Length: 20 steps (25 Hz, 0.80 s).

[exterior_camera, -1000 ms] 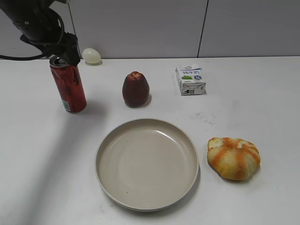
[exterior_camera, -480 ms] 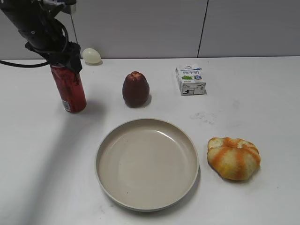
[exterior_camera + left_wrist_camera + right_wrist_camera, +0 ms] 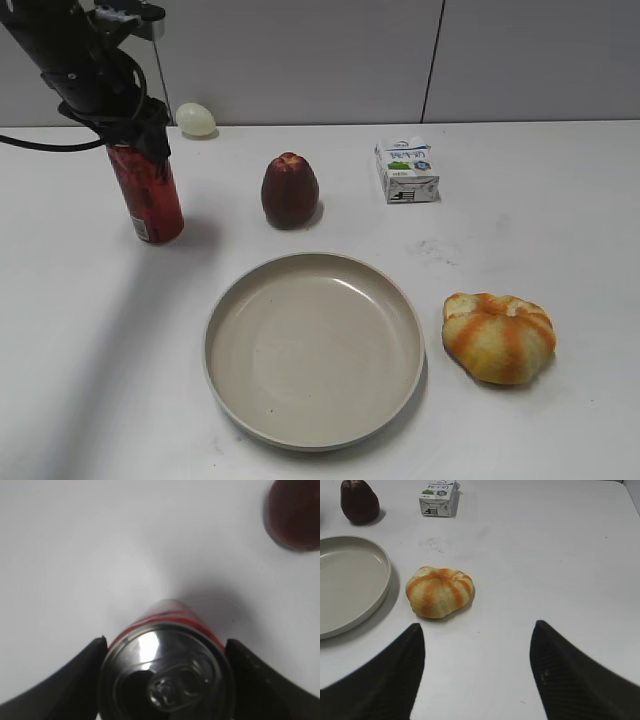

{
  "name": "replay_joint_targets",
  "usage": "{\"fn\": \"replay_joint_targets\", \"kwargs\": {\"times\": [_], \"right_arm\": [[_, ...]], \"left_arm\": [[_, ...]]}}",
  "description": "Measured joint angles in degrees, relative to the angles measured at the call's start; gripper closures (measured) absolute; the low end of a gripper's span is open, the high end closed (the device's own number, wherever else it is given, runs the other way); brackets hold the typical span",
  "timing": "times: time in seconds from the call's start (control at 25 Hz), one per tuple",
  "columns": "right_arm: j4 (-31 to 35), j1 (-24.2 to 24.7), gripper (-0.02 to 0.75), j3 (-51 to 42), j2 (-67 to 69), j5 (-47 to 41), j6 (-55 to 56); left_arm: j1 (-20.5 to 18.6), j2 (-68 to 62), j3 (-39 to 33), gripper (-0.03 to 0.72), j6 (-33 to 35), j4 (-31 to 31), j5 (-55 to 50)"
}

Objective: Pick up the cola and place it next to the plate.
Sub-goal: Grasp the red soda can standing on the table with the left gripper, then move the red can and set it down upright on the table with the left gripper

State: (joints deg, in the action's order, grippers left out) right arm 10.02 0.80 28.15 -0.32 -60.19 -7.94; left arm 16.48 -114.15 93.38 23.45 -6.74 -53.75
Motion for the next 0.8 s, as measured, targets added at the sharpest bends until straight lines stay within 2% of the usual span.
{"fn": "replay_joint_targets", "kwargs": {"times": [0.12, 0.28, 0.6, 0.8], "right_arm": [[0.0, 0.0, 0.206, 0.0, 0.0, 0.0, 0.0], [0.0, 0.0, 0.206, 0.0, 0.0, 0.0, 0.0], [0.0, 0.0, 0.206, 0.0, 0.0, 0.02, 0.0], [0.0, 0.0, 0.206, 0.0, 0.0, 0.02, 0.0]], "left_arm": [[0.29, 1.8, 0.0, 0.167, 0.0, 0.36, -0.66], [2.85, 6.91, 0.0, 0.167, 0.0, -0.06, -0.72], [15.55, 9.38, 0.0, 0.167, 0.0, -0.5, 2.32], [20.18, 6.95, 0.0, 0.167, 0.0, 0.41, 7.01]]}}
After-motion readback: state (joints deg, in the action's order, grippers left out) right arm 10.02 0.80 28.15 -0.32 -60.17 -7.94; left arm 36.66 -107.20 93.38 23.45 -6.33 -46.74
